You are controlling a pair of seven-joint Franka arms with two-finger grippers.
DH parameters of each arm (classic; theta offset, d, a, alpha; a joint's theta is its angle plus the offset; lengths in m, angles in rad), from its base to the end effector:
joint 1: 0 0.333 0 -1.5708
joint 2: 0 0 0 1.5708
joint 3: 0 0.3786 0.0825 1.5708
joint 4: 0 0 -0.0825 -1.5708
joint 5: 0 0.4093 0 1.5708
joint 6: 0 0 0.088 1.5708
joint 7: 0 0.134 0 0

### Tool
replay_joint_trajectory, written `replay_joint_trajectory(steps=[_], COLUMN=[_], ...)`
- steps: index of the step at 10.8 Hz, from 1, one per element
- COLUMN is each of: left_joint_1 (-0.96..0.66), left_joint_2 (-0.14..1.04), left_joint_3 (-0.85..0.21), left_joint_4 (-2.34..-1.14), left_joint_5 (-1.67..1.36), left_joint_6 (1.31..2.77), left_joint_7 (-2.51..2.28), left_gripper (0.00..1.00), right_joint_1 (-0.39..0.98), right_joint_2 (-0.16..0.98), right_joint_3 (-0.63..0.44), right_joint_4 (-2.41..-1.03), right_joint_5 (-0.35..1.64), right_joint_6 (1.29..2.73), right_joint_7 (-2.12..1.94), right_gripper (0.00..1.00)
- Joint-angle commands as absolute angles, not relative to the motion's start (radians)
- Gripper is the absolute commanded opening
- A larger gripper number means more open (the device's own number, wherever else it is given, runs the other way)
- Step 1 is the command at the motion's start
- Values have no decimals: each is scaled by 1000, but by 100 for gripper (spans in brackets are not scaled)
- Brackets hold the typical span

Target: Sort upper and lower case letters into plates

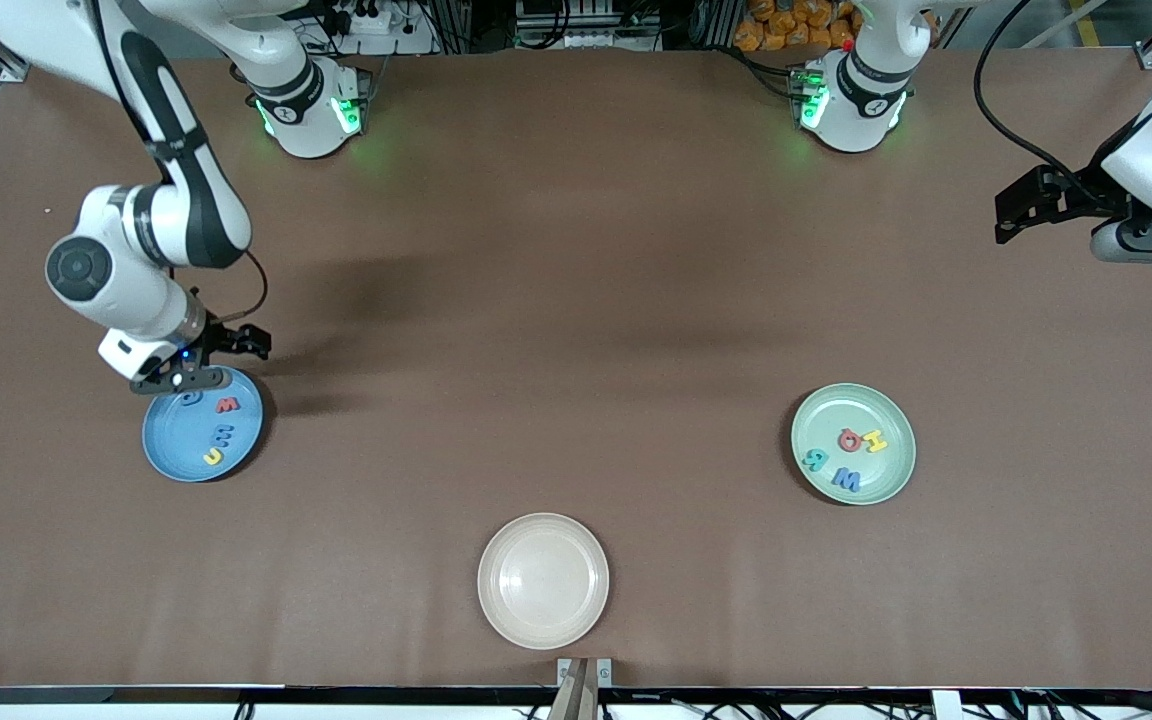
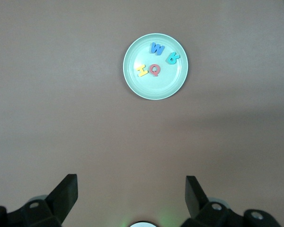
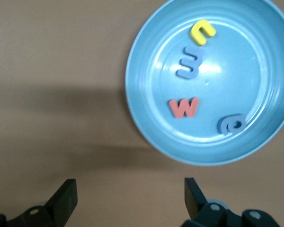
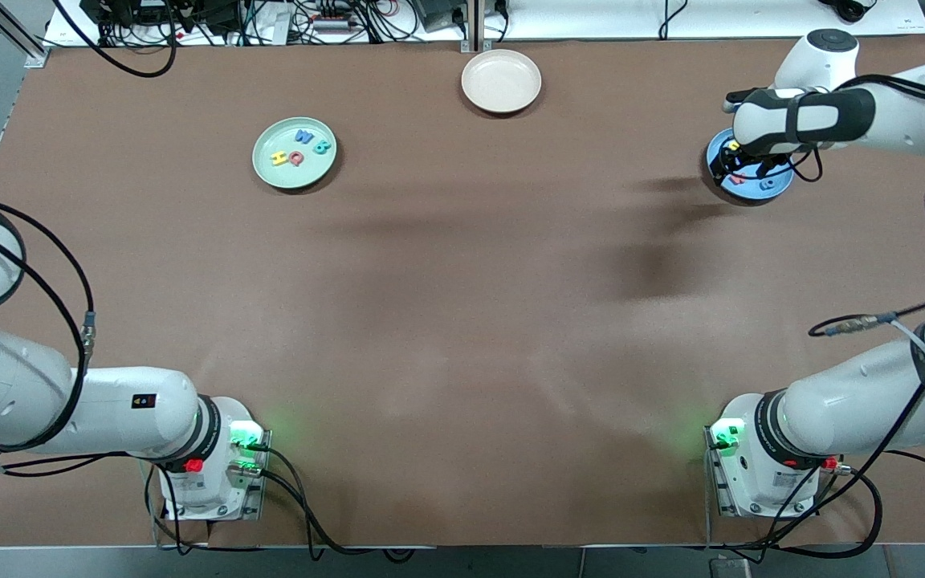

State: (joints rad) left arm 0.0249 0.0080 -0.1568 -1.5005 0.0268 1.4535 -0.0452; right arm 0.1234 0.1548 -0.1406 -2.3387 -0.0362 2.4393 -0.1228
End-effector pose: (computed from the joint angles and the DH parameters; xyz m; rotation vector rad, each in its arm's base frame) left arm 0.5650 -0.0706 0.6802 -3.1076 0.1311 0.0816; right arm 0.5333 -0.0101 0.2801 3.0929 0.2090 -0.0867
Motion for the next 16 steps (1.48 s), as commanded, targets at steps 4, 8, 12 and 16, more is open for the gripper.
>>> replay_joint_trajectory(steps=[4,8,12,16], left_joint_1=[29,29,29,29], left_joint_2=[-3,-3,-3,-2], left_joint_3=[-156,-161,-161,-160], left_joint_4=[-1499,-1497,-1497,-1497], left_joint_5=[20,23,21,12], left_joint_6=[1437,1437,1437,1437], left_joint_7=[-23,-23,-23,-28], left_gripper=[100,100,100,100], right_joint_1=[120,54,67,66], right_joint_2=[-17,-43,-34,-34], right_joint_3=[-147,-150,-143,-141], right_joint_4=[-2418,-2038,-1590,-1471], right_joint_5=[-38,-38,-32,-32], right_joint_6=[2434,2054,1581,1468], right_joint_7=[-132,-118,-81,-83], right_gripper=[100,100,100,100])
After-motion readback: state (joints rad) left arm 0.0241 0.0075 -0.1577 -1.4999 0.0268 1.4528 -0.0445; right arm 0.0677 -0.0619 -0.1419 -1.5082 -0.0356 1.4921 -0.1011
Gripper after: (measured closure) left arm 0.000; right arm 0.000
